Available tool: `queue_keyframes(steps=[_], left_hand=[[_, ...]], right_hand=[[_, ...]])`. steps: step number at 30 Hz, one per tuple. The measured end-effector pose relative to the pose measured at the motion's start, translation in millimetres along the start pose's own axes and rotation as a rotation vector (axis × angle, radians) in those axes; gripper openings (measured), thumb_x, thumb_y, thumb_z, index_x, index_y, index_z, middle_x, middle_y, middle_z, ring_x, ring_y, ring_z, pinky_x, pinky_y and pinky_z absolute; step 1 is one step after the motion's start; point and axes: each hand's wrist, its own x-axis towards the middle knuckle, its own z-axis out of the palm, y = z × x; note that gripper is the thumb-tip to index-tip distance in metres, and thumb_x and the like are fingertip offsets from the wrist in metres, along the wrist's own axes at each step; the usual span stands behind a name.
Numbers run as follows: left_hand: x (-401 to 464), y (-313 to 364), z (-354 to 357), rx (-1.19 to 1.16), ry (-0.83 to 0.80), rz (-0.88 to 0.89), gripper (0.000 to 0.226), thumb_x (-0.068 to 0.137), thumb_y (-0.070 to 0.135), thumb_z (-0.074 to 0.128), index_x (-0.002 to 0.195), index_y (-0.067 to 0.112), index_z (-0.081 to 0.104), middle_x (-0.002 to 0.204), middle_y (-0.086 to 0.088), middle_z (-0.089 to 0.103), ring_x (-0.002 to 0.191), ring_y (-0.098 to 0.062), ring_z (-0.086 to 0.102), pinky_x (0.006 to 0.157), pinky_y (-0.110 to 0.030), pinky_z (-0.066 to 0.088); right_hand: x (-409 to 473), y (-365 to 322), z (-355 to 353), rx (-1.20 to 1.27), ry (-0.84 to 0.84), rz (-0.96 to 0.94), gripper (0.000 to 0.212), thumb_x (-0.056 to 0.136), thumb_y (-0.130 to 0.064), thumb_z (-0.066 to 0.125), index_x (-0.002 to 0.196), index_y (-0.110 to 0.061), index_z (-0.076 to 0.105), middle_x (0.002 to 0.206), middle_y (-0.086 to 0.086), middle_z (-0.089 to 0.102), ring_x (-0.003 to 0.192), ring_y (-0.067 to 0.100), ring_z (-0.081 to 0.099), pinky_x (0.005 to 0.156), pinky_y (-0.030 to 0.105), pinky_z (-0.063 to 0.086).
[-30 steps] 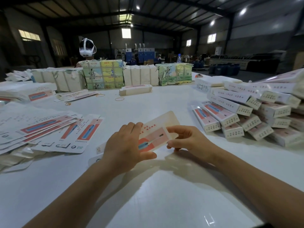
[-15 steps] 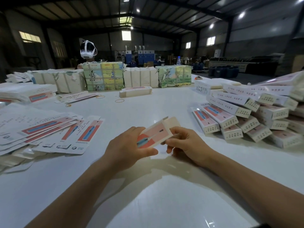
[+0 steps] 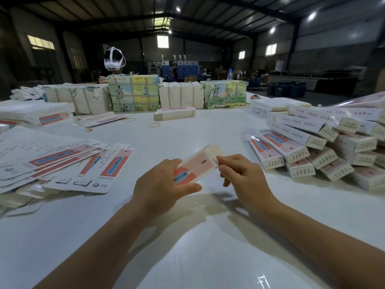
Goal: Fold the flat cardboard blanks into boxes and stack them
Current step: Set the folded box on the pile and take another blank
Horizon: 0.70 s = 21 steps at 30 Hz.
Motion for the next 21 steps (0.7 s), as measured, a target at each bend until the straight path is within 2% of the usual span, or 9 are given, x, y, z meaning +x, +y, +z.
queue_keyframes(steps=[3,5,8,11,12,14,16,18,21], left_hand=[[-0.9,4.3,2.6,0.013,-0.002,0.017,0.078,0.060,0.076,0.042,0.125,0.033,0.046,0.116,0.012,0.056,0.089,-0.014,0.059,0.076,-0.024,0.055],[-1.1,5.2,3.4,0.020,-0.005,0.027,0.078,0.060,0.076,0.043,0.125,0.034,0.045,0.117,0.013,0.055,0.089,-0.013,0.060,0.076,-0.022,0.054],[-1.6,4.5,3.4,0.045,-0.019,0.045,0.077,0.060,0.076,0.043,0.125,0.034,0.044,0.120,0.013,0.055,0.090,-0.014,0.060,0.077,-0.022,0.054],[-2.4,4.1,4.0,0.079,-0.033,0.056,0.084,0.059,0.077,0.043,0.131,0.032,0.041,0.125,0.012,0.053,0.095,-0.015,0.060,0.078,-0.023,0.053],[-2.5,4.1,4.4,0.104,-0.035,0.062,0.087,0.059,0.077,0.043,0.133,0.032,0.040,0.126,0.012,0.053,0.097,-0.015,0.059,0.079,-0.023,0.053],[-2.6,4.7,5.3,0.145,-0.040,0.068,0.090,0.059,0.077,0.042,0.136,0.031,0.037,0.128,0.012,0.052,0.100,-0.014,0.058,0.081,-0.024,0.053],[-2.8,5.6,6.2,0.151,-0.039,0.067,0.091,0.059,0.077,0.042,0.137,0.031,0.037,0.129,0.012,0.051,0.099,-0.013,0.057,0.082,-0.025,0.054],[-2.9,6.4,6.3,0.144,-0.033,0.068,0.091,0.059,0.077,0.042,0.137,0.032,0.037,0.128,0.012,0.052,0.098,-0.012,0.057,0.081,-0.024,0.054],[-3.6,8.2,7.3,0.181,-0.025,0.080,0.091,0.059,0.077,0.040,0.137,0.031,0.037,0.128,0.012,0.052,0.098,-0.012,0.057,0.081,-0.023,0.053]], right_hand=[[-2.6,-2.9,1.6,0.028,-0.018,-0.004,0.026,0.092,-0.006,0.057,0.098,-0.027,0.071,0.091,-0.002,0.065,0.064,0.007,0.058,0.060,0.021,0.052],[-2.7,-3.2,1.1,0.017,-0.006,0.004,0.028,0.093,-0.003,0.055,0.104,-0.025,0.069,0.087,0.000,0.066,0.061,0.008,0.058,0.060,0.022,0.053],[-2.1,-2.5,-0.2,0.037,-0.029,0.046,0.048,0.093,-0.002,0.054,0.128,-0.034,0.045,0.083,0.005,0.061,0.058,0.007,0.056,0.060,0.022,0.054],[-0.4,-1.6,-1.0,0.002,-0.079,0.097,0.063,0.094,-0.007,0.054,0.132,-0.047,0.024,0.083,0.001,0.058,0.058,0.008,0.055,0.061,0.024,0.055],[0.3,-1.7,-1.1,-0.024,-0.093,0.106,0.064,0.094,-0.007,0.055,0.133,-0.047,0.024,0.083,0.001,0.059,0.057,0.008,0.054,0.060,0.024,0.054],[1.8,-1.2,-1.5,-0.063,-0.090,0.117,0.054,0.092,-0.005,0.055,0.134,-0.035,0.040,0.087,0.009,0.062,0.054,0.007,0.051,0.055,0.024,0.052],[2.1,-1.3,-2.3,-0.064,-0.069,0.116,0.035,0.090,-0.003,0.056,0.121,-0.019,0.057,0.088,0.014,0.065,0.052,0.007,0.051,0.051,0.023,0.049],[0.9,-1.3,-2.1,-0.060,-0.080,0.108,0.024,0.092,-0.005,0.055,0.112,-0.015,0.062,0.090,0.009,0.069,0.051,0.007,0.052,0.051,0.020,0.049],[-0.4,-0.8,-0.7,-0.048,-0.108,0.129,0.025,0.094,-0.006,0.050,0.109,-0.018,0.067,0.095,0.003,0.069,0.052,0.005,0.052,0.052,0.020,0.048]])
